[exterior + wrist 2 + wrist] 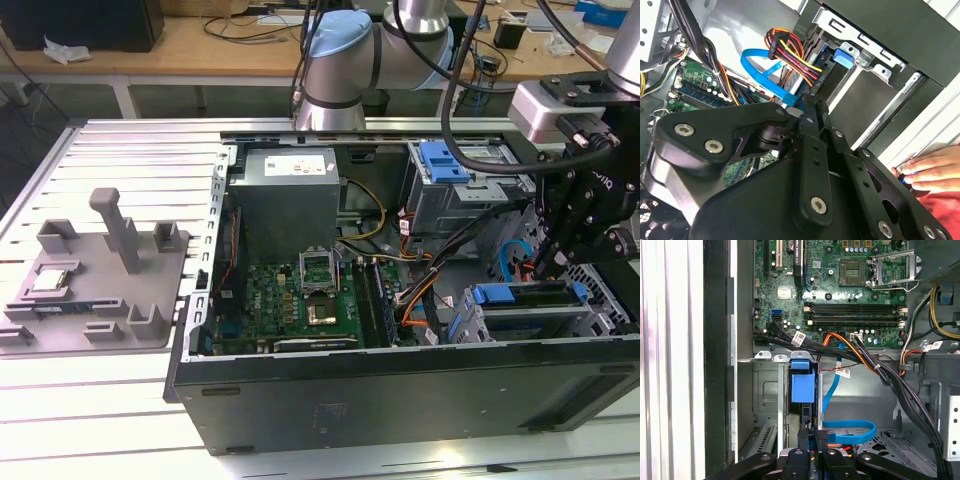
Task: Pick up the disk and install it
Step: 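Insert the second disk wire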
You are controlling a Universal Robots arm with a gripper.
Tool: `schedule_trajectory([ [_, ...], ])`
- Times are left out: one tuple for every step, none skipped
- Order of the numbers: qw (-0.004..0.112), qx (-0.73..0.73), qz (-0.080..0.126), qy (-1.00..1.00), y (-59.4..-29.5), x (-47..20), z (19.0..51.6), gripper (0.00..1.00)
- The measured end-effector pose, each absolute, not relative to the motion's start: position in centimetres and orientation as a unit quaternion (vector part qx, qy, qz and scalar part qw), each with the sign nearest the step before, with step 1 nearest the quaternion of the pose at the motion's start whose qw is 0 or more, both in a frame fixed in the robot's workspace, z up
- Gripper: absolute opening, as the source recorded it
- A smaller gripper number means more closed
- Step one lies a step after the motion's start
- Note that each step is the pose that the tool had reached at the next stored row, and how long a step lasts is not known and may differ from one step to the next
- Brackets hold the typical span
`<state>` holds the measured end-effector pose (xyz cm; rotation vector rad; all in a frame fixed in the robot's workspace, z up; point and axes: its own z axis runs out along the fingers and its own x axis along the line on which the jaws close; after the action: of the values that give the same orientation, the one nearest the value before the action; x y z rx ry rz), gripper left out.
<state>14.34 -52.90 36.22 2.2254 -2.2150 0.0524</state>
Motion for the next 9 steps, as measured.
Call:
schedule_trajectory([
  [-0.002,0.709,0.015,-0.705,-52.90,14.34,36.21,0.16],
  [-0.005,0.709,0.013,-0.705,-52.91,14.34,36.20,0.16],
  [-0.007,0.709,0.012,-0.705,-52.94,14.34,36.19,0.16],
  [-0.008,0.709,0.011,-0.705,-52.98,14.34,36.18,0.16],
  [-0.008,0.709,0.011,-0.705,-53.03,14.34,36.18,0.16],
  [-0.008,0.709,0.011,-0.705,-53.03,14.34,36.18,0.16],
  [-0.008,0.709,0.011,-0.705,-53.03,14.34,36.18,0.16],
  [-0.008,0.709,0.011,-0.705,-53.03,14.34,36.18,0.16],
  [-0.008,0.709,0.011,-0.705,-53.04,14.34,36.18,0.16],
])
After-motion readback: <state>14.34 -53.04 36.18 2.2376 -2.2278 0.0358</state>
